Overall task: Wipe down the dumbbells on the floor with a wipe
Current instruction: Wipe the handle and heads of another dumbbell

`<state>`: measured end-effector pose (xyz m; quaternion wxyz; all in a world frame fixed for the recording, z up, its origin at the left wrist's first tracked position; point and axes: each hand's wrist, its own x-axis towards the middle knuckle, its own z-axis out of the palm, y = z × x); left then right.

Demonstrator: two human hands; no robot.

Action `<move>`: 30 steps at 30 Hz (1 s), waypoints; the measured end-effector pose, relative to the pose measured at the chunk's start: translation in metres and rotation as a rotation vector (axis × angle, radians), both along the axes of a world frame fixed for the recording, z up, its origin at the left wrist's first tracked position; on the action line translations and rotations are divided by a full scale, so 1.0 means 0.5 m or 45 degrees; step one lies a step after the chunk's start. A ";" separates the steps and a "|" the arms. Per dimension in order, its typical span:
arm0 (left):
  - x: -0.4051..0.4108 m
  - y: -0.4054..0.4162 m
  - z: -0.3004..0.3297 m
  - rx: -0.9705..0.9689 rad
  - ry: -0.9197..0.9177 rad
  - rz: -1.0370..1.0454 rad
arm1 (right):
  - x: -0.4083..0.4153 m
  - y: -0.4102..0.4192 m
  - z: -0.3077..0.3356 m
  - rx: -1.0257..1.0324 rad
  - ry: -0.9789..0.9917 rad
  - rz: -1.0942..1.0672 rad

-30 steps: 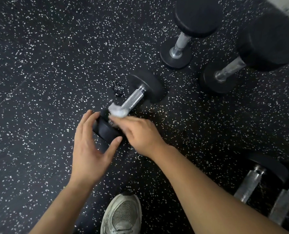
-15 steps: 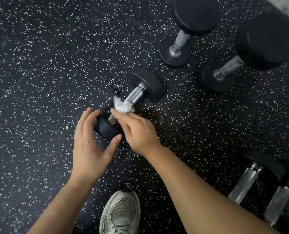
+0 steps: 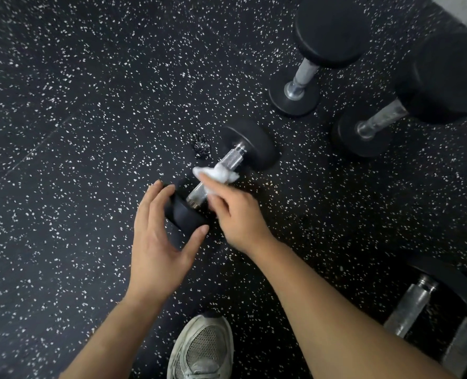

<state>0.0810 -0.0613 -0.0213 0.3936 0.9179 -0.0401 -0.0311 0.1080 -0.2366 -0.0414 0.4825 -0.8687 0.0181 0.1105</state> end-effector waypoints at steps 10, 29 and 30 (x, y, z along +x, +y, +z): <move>-0.003 -0.002 0.003 0.028 0.021 0.006 | 0.039 -0.056 0.010 0.061 0.167 -0.377; 0.010 0.016 0.024 -0.047 -0.001 0.054 | -0.019 -0.060 0.041 0.215 0.004 -0.408; 0.012 0.017 0.027 -0.050 -0.019 0.058 | -0.026 -0.067 0.038 0.189 -0.030 -0.449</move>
